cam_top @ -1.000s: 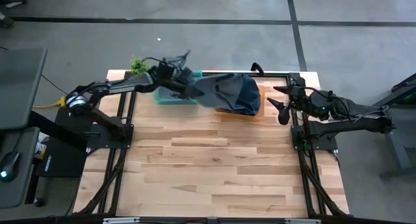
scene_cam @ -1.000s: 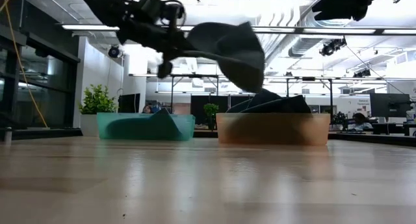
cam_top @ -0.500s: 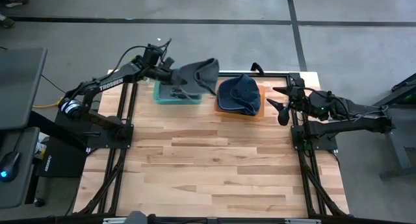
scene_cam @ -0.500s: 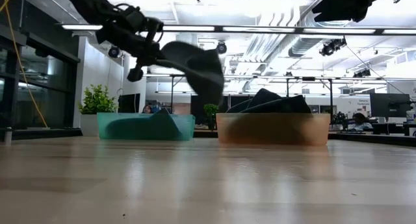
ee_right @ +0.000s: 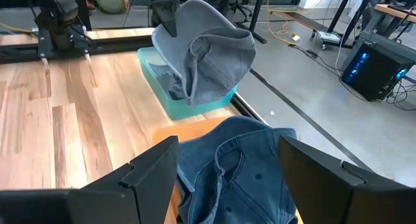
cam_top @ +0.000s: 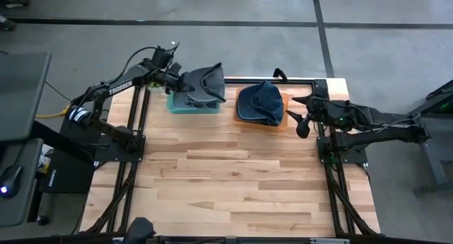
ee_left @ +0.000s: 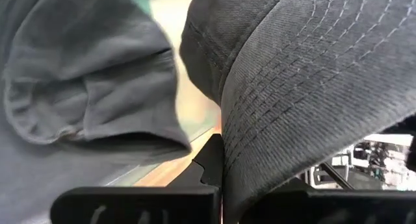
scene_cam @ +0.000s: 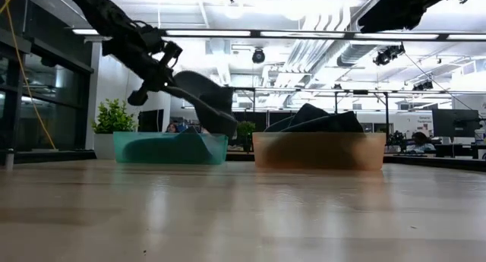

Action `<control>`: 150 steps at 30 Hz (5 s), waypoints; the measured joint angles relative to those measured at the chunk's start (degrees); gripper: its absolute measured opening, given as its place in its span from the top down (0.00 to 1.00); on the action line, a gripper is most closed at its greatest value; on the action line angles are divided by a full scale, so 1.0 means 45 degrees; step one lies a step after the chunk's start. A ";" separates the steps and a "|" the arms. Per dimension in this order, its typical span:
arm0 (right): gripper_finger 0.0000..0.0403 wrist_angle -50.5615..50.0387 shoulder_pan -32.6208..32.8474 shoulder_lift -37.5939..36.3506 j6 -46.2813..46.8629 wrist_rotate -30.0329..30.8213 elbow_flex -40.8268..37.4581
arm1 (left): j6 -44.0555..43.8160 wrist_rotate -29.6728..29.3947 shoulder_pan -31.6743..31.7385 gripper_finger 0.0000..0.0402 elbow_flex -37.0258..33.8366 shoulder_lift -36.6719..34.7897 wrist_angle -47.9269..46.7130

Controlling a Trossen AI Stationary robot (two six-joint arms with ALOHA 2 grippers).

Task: Pick & Place hat
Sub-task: Put the gray cap into the green bin, then return to Home Position

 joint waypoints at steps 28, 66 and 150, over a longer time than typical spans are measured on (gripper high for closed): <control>0.36 0.0008 0.0000 0.0085 -0.0062 0.0124 0.0000 | 0.1221 -0.0674 0.0777 0.99 0.0005 0.0054 -0.2498; 0.36 0.0006 0.0000 0.0085 0.0142 0.0027 0.0000 | 0.1693 -0.2136 0.0515 0.95 0.0015 0.0953 -0.3085; 0.46 0.3612 0.0000 -0.4457 0.0138 -0.2266 -0.5819 | 0.4947 -1.1164 -0.8854 0.33 -0.8513 -0.3603 1.3573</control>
